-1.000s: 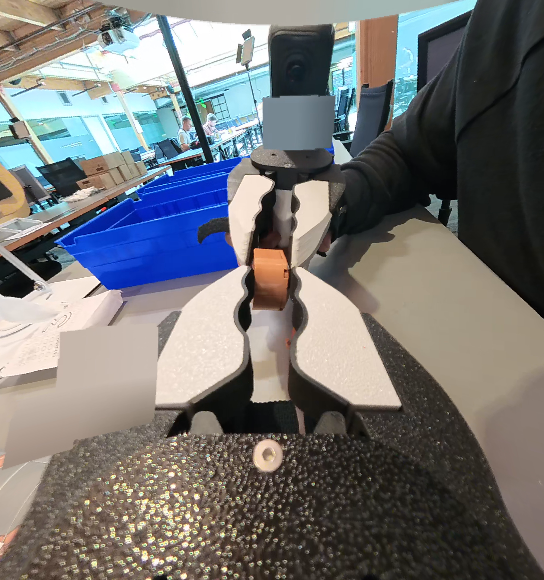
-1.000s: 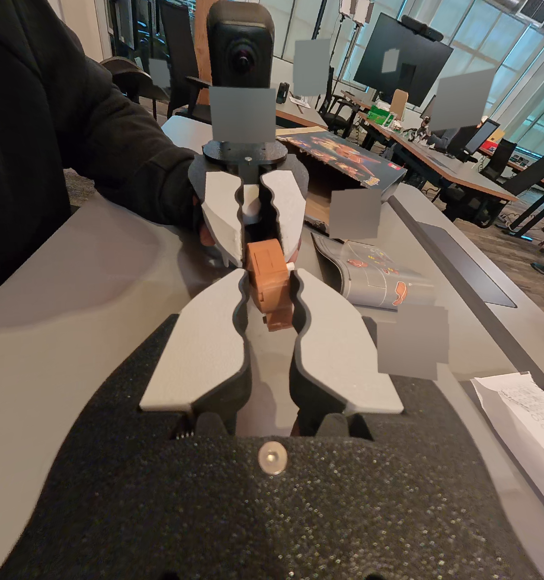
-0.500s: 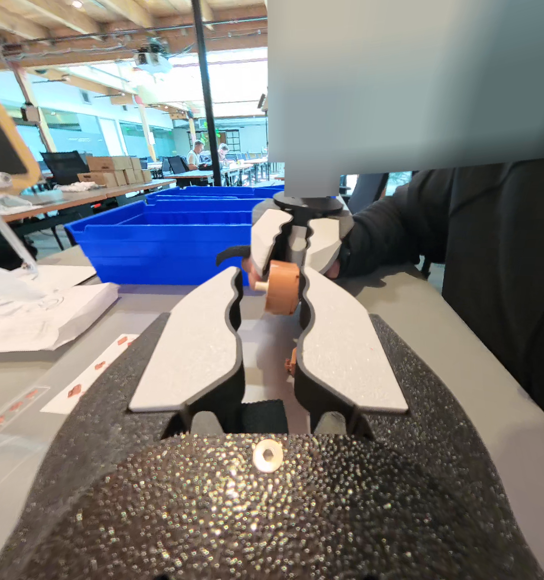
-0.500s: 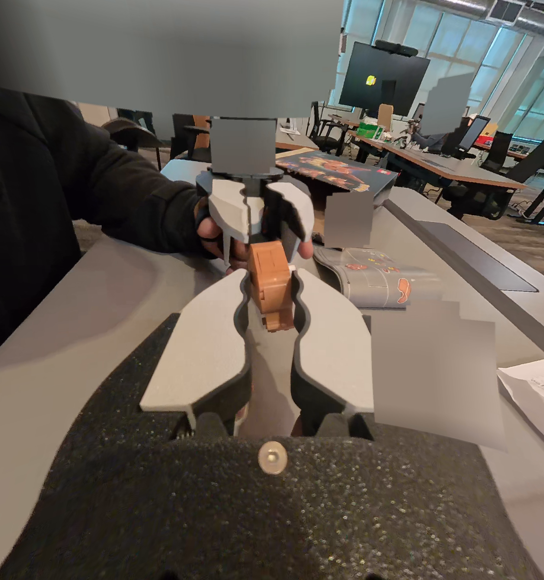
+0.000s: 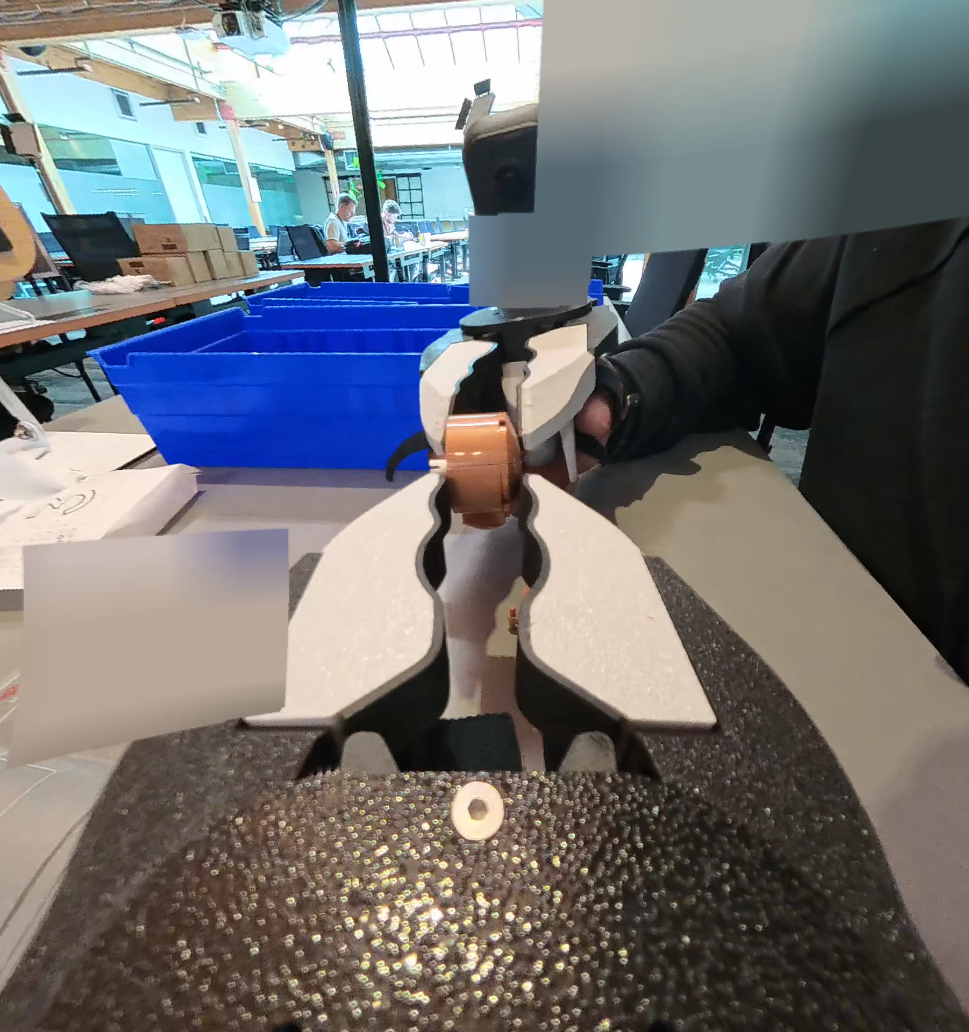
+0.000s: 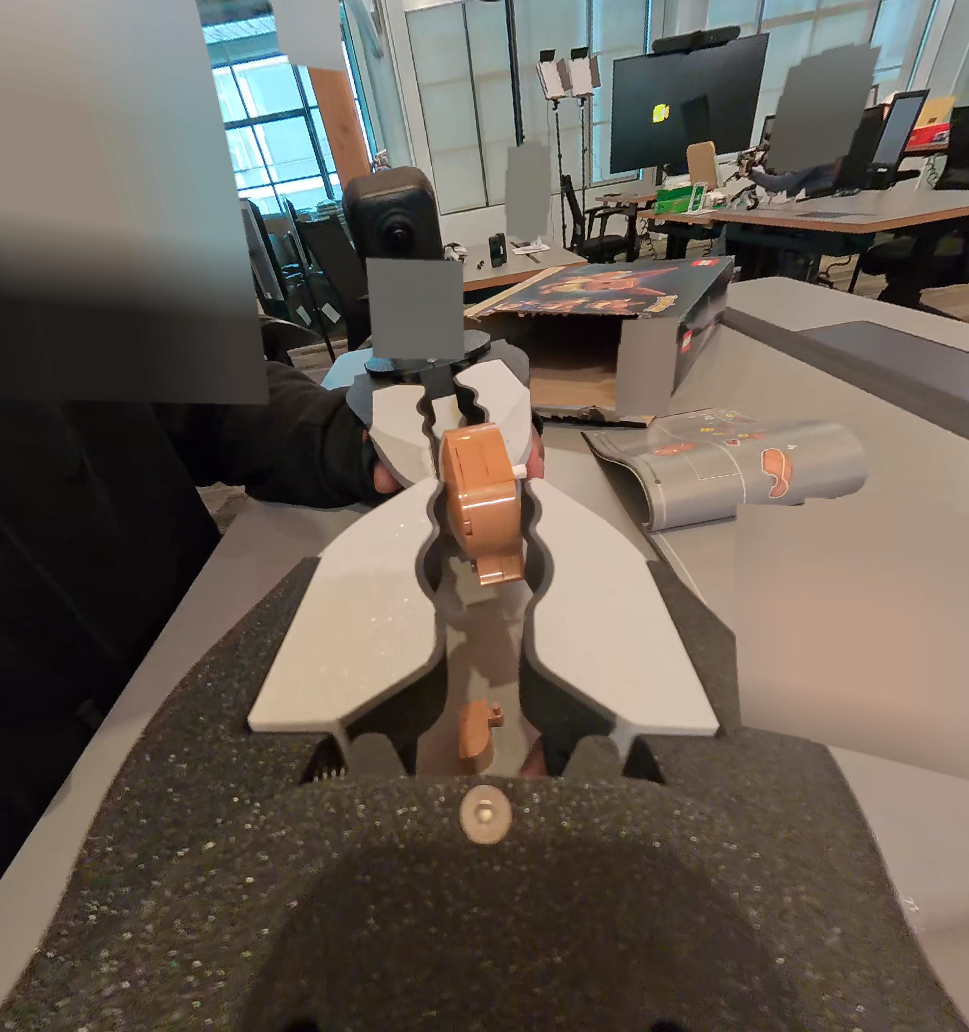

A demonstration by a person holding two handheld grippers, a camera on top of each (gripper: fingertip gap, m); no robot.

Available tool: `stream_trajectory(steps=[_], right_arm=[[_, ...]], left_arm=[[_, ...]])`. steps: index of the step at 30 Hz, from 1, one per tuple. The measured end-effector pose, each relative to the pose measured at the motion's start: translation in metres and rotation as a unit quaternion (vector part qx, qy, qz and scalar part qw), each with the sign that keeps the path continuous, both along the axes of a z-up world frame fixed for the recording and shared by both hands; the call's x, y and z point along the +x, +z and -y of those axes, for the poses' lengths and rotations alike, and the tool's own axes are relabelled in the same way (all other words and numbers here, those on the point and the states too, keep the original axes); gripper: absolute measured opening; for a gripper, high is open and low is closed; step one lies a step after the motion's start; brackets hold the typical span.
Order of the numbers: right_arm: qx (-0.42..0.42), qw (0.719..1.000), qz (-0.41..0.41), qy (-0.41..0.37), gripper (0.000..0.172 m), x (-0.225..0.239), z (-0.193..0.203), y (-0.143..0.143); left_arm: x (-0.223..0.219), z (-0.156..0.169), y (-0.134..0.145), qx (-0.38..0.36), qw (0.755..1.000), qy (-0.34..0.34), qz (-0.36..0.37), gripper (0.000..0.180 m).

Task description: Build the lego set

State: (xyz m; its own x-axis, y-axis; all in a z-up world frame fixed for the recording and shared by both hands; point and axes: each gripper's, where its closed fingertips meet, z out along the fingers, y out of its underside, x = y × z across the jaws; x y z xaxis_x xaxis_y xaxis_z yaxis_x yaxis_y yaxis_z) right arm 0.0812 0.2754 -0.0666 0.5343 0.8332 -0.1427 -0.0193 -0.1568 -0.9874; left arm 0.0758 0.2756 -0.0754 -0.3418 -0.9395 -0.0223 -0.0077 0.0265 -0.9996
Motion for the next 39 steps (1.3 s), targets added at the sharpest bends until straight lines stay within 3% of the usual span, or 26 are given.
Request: stream_trajectory(steps=[6, 11, 27, 36, 39], right_arm=[[0.050, 0.996, 0.070, -0.020, 0.034, 0.001, -0.001, -0.002], [0.082, 0.991, 0.102, -0.011, 0.025, -0.004, 0.005, -0.003], [0.077, 0.991, 0.104, 0.038, 0.023, -0.008, 0.015, -0.005], [0.072, 0.993, 0.091, 0.031, 0.023, -0.007, 0.012, -0.003], [0.064, 0.994, 0.086, 0.014, 0.031, -0.004, 0.007, -0.003]], left_arm=[[-0.002, 0.003, -0.003, 0.007, 1.000, -0.016, -0.009, 0.021], [-0.002, 0.006, -0.005, 0.014, 0.999, -0.026, -0.015, 0.021], [-0.006, 0.017, -0.007, 0.026, 0.998, -0.061, -0.019, 0.021], [-0.005, 0.015, -0.005, 0.013, 0.998, -0.060, -0.015, 0.021], [-0.006, 0.012, -0.001, -0.013, 0.998, -0.063, -0.012, 0.021]])
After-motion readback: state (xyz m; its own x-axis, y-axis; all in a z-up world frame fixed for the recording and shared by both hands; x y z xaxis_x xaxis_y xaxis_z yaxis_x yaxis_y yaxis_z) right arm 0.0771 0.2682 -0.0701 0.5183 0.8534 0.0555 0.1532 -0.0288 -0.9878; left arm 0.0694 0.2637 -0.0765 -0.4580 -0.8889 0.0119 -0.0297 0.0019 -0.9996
